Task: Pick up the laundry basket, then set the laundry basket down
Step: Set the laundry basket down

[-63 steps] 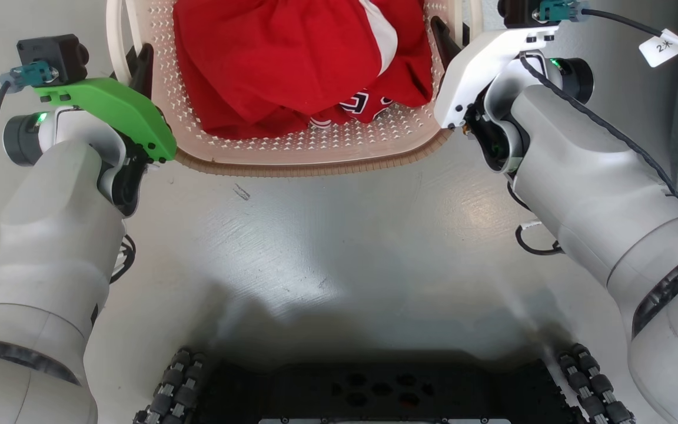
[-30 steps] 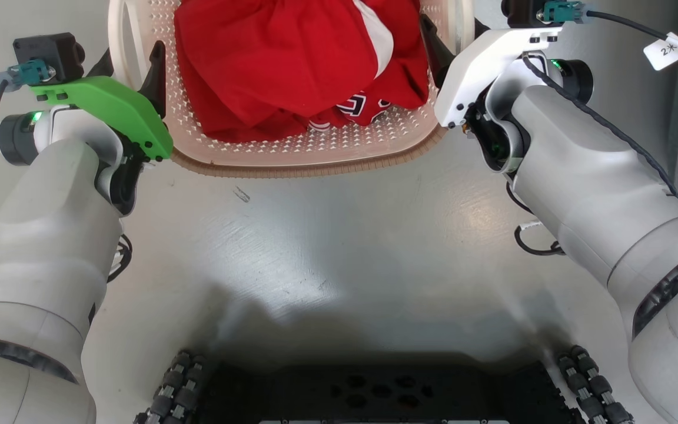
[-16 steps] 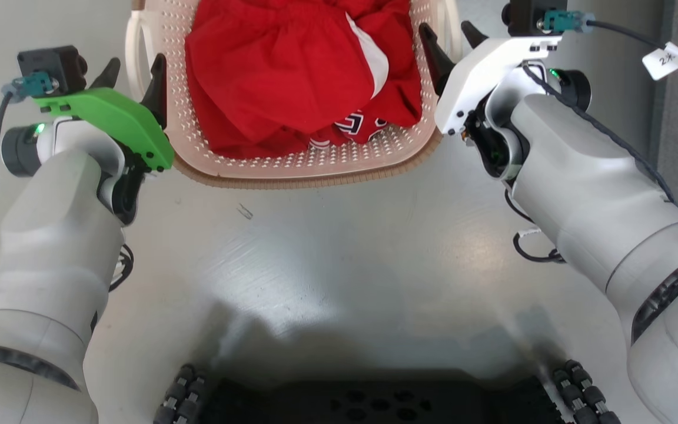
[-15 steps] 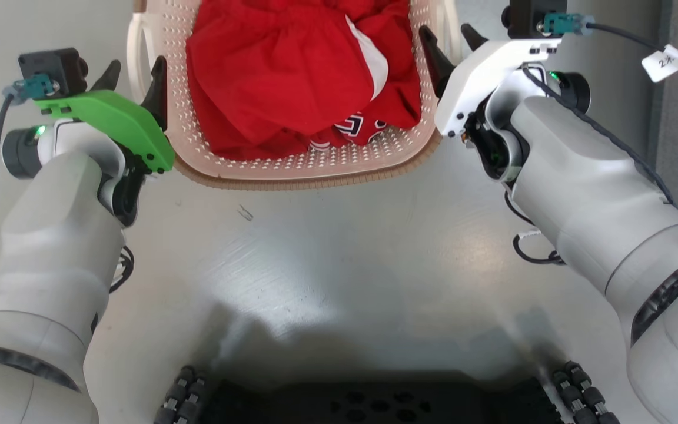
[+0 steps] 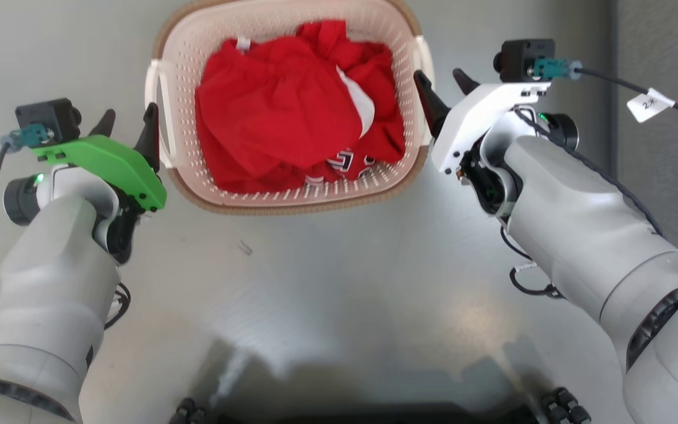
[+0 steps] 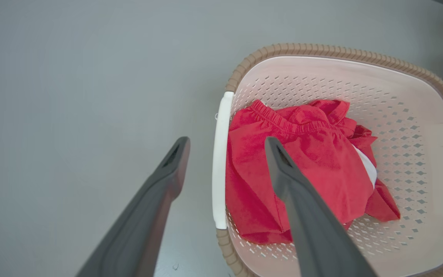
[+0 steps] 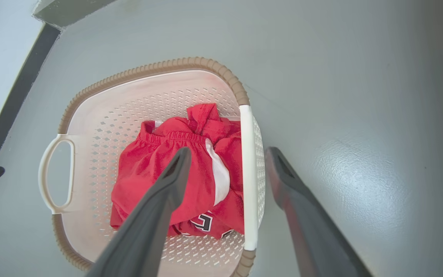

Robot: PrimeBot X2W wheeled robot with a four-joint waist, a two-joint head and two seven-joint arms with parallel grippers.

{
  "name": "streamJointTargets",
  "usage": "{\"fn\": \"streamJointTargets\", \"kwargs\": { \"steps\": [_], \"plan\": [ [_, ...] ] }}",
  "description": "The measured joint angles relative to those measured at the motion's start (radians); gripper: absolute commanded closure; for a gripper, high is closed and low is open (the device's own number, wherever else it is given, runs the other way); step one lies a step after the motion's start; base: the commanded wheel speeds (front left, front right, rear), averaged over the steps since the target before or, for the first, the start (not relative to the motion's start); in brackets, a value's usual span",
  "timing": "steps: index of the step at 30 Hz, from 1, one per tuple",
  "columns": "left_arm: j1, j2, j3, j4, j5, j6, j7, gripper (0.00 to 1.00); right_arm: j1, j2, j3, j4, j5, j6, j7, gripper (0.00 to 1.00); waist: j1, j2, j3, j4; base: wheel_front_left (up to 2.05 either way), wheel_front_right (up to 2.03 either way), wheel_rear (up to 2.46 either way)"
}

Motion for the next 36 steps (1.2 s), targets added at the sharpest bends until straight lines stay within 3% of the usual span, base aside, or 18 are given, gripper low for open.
{"fn": "streamJointTargets", "kwargs": {
  "steps": [11, 25, 36],
  "plan": [
    [0.088, 0.012, -0.001, -0.057, 0.000, 0.000, 0.000, 0.00, 0.069, 0.002, 0.024, 0.004, 0.000, 0.028, -0.015, 0.00, 0.0000, 0.0000, -0.140, -0.017, 0.00, 0.00, 0.00],
    [0.182, 0.070, 0.087, -0.172, 0.014, 0.001, 0.000, 0.00, 0.155, 0.004, 0.033, 0.013, -0.030, 0.053, -0.026, 0.00, 0.0000, 0.0000, -0.335, -0.026, 0.00, 0.00, 0.00],
    [0.292, 0.103, 0.185, -0.274, 0.072, 0.001, -0.001, 0.00, 0.169, -0.013, -0.126, -0.056, -0.103, 0.050, -0.028, 0.00, 0.0000, 0.0000, -0.475, -0.031, 0.00, 0.00, 0.00]
  ]
}}
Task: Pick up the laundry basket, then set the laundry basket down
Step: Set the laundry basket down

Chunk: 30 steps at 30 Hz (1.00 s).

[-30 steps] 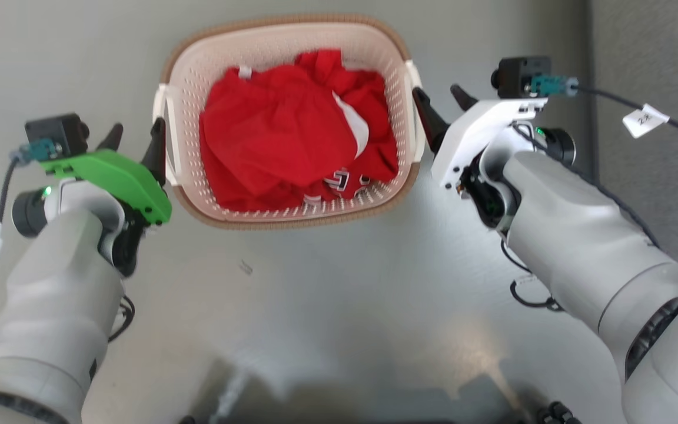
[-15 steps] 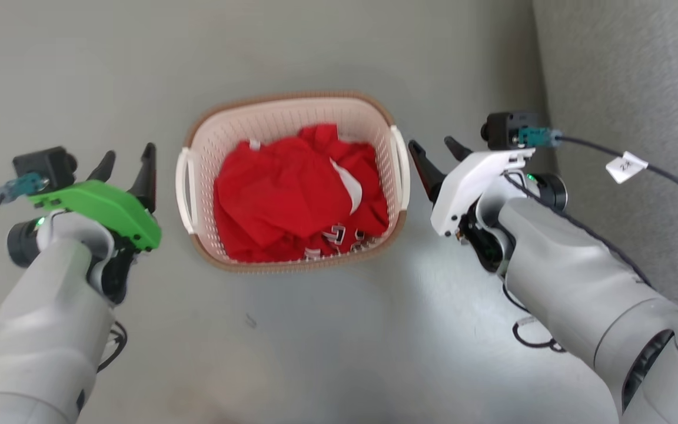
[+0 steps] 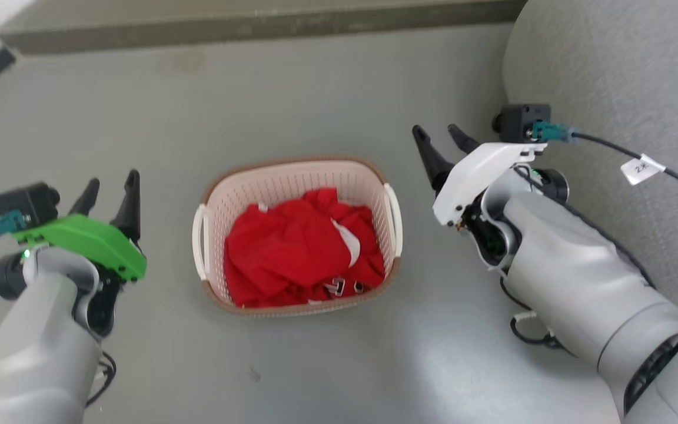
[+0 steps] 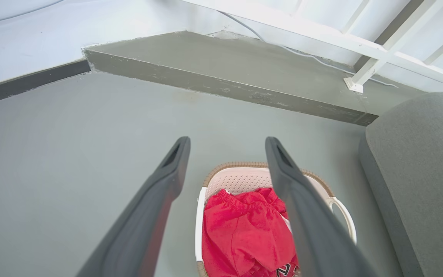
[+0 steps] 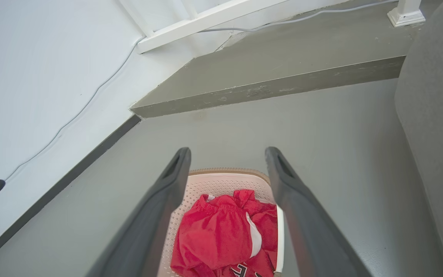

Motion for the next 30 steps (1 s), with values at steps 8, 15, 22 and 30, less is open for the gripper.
{"fn": "streamJointTargets", "kwargs": {
  "steps": [8, 15, 22, 30],
  "plan": [
    [0.090, 0.005, 0.068, -0.105, 0.066, 0.021, 0.000, 0.00, 0.077, -0.020, -0.064, -0.088, -0.101, -0.010, 0.000, 0.00, 0.0000, 0.0000, -0.099, -0.012, 0.00, 0.00, 0.00],
    [0.181, -0.004, 0.133, -0.196, 0.114, 0.043, 0.000, 0.00, 0.163, -0.061, -0.178, -0.192, -0.185, -0.036, 0.000, 0.00, 0.0000, 0.0000, -0.172, -0.020, 0.00, 0.00, 0.00],
    [0.257, -0.010, 0.187, -0.302, 0.177, 0.054, -0.003, 0.00, 0.268, -0.079, -0.285, -0.323, -0.277, -0.078, -0.002, 0.00, 0.0000, 0.0000, -0.222, -0.016, 0.00, 0.00, 0.00],
    [0.348, -0.026, 0.258, -0.427, 0.259, 0.085, -0.003, 0.00, 0.384, -0.083, -0.379, -0.460, -0.410, -0.112, -0.003, 0.00, 0.0000, 0.0000, -0.235, -0.011, 0.00, 0.00, 0.00]
  ]
}}
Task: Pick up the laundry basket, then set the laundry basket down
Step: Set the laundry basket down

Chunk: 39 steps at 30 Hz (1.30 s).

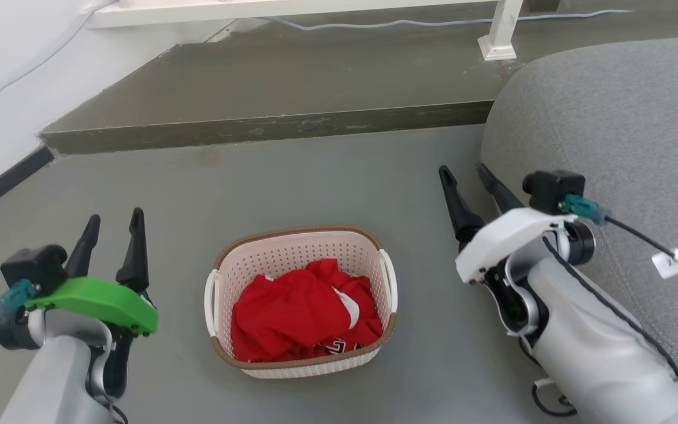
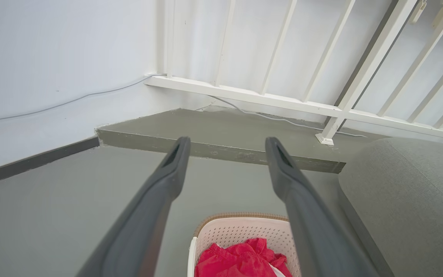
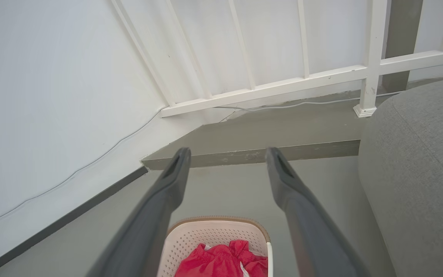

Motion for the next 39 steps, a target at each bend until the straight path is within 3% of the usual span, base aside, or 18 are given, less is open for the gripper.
{"fn": "streamJointTargets", "kwargs": {
  "steps": [20, 39],
  "plan": [
    [0.134, -0.046, 0.083, -0.147, 0.124, 0.020, 0.000, 0.00, 0.163, 0.004, -0.101, -0.147, -0.193, -0.019, -0.002, 0.00, 0.0000, 0.0000, 0.004, -0.011, 0.00, 0.00, 0.00],
    [0.180, -0.085, 0.133, -0.185, 0.166, 0.014, 0.000, 0.00, 0.232, 0.030, -0.149, -0.171, -0.234, -0.020, -0.002, 0.00, 0.0000, 0.0000, 0.015, -0.004, 0.00, 0.00, 0.00]
  ]
}}
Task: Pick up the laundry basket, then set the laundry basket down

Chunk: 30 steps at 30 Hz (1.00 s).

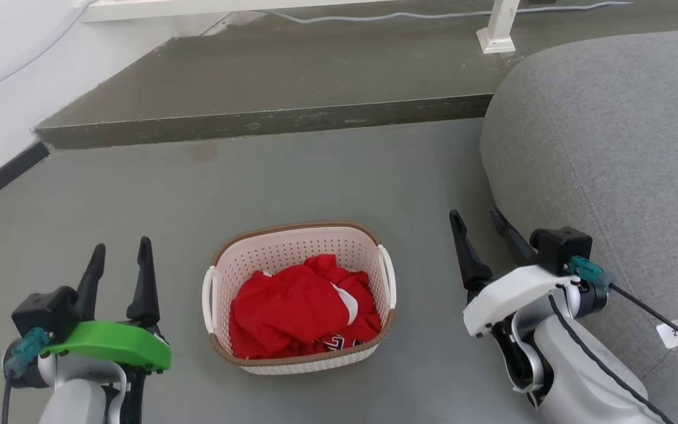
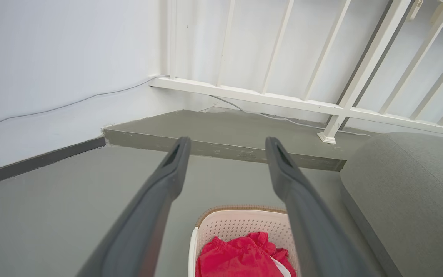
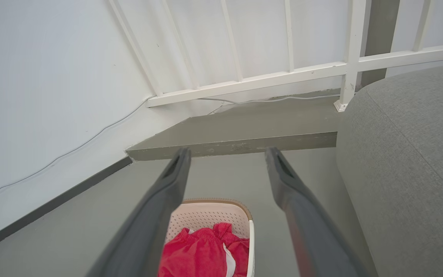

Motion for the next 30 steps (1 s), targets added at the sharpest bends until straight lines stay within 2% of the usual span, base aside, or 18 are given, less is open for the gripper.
{"fn": "streamJointTargets", "kwargs": {
  "steps": [7, 30],
  "plan": [
    [0.015, -0.022, 0.012, -0.004, 0.001, -0.013, 0.000, 0.00, 0.014, 0.005, -0.010, -0.005, -0.023, 0.001, 0.000, 0.00, 0.0000, 0.0000, 0.000, 0.000, 0.00, 0.00, 0.00],
    [0.030, -0.046, 0.055, -0.014, 0.025, -0.039, 0.000, 0.00, 0.035, 0.022, -0.050, -0.011, -0.057, 0.015, 0.000, 0.00, 0.0000, 0.0000, 0.008, -0.003, 0.00, 0.00, 0.00]
  ]
}}
